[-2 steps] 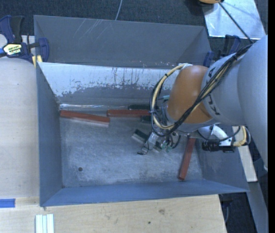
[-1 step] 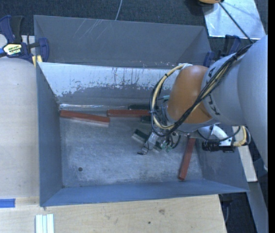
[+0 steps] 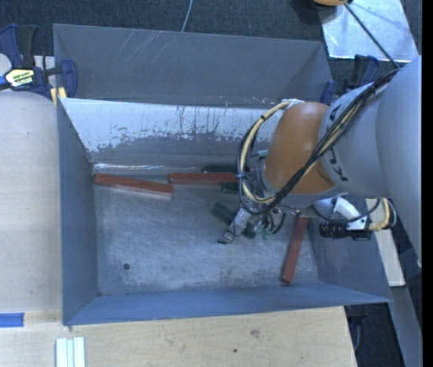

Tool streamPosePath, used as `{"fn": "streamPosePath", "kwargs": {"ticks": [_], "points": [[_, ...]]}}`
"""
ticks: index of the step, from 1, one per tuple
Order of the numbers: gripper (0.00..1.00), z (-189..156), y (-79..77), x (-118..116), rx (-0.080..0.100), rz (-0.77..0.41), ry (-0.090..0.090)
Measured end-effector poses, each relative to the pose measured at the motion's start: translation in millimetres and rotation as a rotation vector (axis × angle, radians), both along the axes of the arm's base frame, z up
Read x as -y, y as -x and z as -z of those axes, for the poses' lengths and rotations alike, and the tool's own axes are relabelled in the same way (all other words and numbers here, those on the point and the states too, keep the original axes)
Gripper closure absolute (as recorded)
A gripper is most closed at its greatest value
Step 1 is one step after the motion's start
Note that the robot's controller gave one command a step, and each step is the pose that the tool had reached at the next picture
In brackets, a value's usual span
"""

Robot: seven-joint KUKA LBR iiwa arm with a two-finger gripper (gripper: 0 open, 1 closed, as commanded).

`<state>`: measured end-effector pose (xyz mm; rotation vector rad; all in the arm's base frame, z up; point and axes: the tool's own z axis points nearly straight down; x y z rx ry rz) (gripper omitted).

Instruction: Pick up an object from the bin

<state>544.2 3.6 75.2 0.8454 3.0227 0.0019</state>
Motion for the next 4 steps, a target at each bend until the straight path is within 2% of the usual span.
{"fn": "streamPosePath", "kwargs": {"ticks": [1, 2, 4], "points": [[1.00, -16, 1.9, 1, -0.006, 0.000, 0.000], [1.00, -31, 0.2, 1, -0.001, 0.000, 0.001], [1.00, -56, 1.4, 1, -0.005, -0.001, 0.001]]}}
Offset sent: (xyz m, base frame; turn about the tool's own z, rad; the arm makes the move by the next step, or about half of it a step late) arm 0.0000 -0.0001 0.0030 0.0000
